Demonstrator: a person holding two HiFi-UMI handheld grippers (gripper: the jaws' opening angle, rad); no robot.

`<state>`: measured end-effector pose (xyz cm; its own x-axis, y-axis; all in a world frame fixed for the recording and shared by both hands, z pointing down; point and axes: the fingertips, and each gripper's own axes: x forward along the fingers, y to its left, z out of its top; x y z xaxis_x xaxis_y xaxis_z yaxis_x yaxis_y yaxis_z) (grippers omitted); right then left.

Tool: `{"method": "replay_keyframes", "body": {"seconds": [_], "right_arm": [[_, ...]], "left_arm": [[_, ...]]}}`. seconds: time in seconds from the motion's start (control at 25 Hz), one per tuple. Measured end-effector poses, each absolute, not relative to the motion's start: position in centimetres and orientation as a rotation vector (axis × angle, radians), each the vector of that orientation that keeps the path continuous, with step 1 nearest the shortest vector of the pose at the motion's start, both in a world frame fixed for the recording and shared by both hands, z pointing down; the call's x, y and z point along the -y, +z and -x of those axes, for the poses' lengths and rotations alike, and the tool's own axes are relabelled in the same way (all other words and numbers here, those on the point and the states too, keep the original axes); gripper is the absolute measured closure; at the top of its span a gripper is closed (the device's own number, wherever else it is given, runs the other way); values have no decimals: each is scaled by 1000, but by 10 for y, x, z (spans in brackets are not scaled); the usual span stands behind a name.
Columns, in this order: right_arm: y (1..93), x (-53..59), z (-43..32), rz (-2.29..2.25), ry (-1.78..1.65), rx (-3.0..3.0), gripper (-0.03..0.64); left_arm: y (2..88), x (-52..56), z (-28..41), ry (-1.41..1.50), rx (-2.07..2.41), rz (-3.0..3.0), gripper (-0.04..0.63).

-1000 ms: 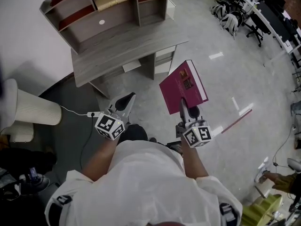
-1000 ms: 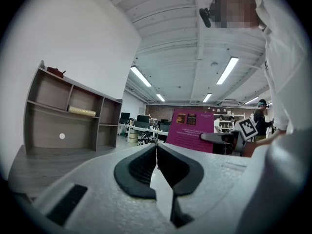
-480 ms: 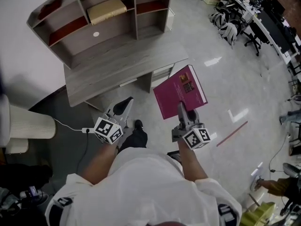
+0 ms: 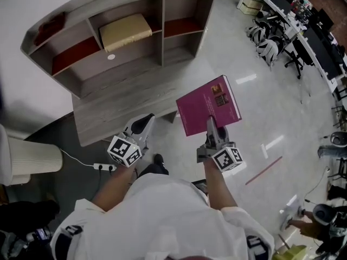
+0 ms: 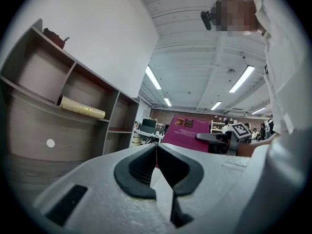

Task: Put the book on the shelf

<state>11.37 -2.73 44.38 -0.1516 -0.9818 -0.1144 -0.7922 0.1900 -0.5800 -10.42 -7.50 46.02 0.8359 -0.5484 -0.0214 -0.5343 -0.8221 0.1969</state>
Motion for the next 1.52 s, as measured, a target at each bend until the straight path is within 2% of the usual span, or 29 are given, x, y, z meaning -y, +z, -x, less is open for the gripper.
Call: {"method": "replay_keyframes", "body": {"seconds": [0.44, 0.92, 1.52], "right_arm": [[426, 126, -128, 1590, -522, -2001, 472], [400, 245, -174, 1289, -584, -1979, 472], [417, 393, -220, 1047, -844, -1802, 472]], "left_arm": [[462, 166, 86, -153, 832, -2818, 577], [469, 241, 39, -109, 1006, -2766, 577], [464, 313, -3, -69, 1288, -2628, 577]]}}
